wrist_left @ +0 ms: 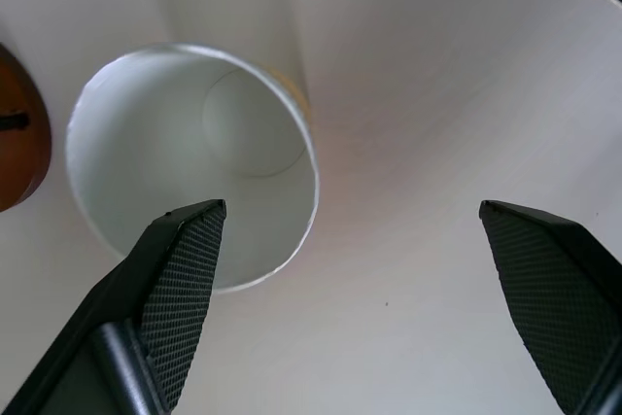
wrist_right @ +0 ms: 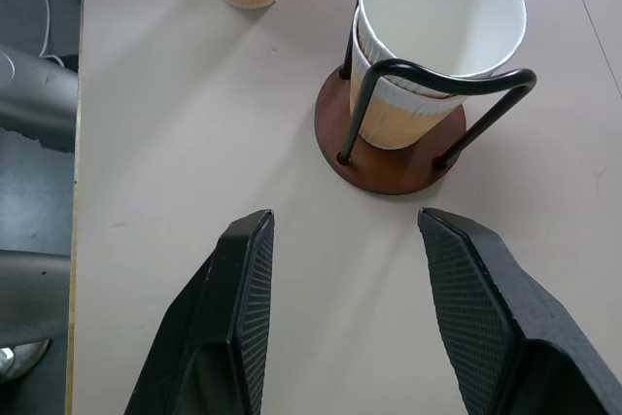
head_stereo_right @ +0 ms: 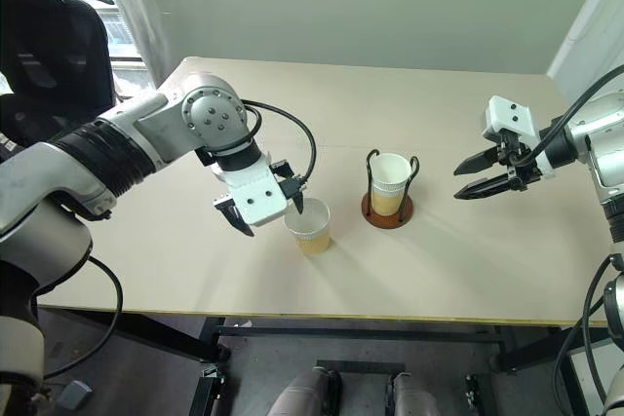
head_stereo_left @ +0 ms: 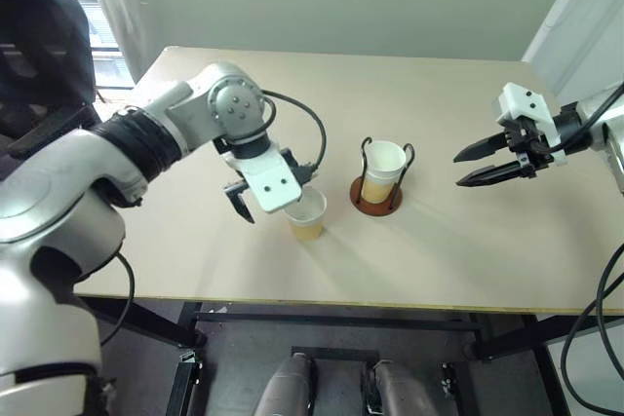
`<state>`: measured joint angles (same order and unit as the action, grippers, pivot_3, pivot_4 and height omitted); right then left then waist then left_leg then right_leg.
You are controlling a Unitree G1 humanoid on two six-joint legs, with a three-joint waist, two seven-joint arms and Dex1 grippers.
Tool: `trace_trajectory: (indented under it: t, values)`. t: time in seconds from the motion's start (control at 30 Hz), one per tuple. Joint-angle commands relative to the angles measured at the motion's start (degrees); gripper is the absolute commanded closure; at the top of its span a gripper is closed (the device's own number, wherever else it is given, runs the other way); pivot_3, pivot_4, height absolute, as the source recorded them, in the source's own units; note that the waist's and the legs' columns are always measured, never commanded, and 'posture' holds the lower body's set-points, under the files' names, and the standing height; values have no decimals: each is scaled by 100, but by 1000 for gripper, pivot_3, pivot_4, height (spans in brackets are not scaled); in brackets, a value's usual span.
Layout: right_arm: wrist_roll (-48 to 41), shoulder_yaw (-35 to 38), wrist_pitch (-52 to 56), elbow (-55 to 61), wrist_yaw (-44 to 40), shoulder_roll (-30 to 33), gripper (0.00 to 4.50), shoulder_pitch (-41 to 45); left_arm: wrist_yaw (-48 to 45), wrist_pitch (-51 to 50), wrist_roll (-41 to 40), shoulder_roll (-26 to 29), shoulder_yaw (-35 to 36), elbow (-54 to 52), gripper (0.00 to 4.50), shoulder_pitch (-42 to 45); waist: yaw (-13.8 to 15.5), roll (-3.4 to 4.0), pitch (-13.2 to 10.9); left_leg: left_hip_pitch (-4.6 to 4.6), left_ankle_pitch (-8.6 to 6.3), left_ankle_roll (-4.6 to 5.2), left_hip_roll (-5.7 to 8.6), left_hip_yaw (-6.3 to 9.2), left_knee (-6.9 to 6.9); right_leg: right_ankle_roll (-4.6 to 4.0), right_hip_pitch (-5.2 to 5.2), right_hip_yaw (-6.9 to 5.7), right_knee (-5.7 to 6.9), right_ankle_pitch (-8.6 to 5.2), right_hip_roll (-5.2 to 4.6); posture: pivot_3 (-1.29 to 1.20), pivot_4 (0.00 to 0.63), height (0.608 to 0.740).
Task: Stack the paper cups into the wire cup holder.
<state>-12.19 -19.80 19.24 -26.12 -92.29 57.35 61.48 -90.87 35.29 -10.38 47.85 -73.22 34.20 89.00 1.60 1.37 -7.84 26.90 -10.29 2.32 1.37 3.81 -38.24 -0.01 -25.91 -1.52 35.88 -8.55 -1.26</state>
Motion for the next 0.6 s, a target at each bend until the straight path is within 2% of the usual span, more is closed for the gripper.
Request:
trace_trajectory:
  t: [0.03,0.2,0.33,0.6]
  values:
    - [-75,150,0,156,-21,79,2168,88,-163,68,19,55,127,-116,1227,25,1,0,0,0,0,0,0,0,0,0,0,0,0,0,0,0,150,740]
    - [-78,175,17,178,-21,67,2168,64,-163,103,102,41,135,-182,3159,-88,2,0,0,0,-1,-1,0,1,0,0,0,0,0,0,0,0,150,740]
    - [-66,193,10,173,-21,60,2168,53,-163,193,154,16,148,-107,4475,-95,2,0,0,0,-2,-4,-1,1,0,0,0,0,0,0,0,0,150,740]
    - [-23,215,-29,110,-21,51,2168,44,-163,286,196,10,90,83,4475,-44,0,0,0,-1,-12,-21,0,1,0,-1,0,0,0,0,0,0,150,740]
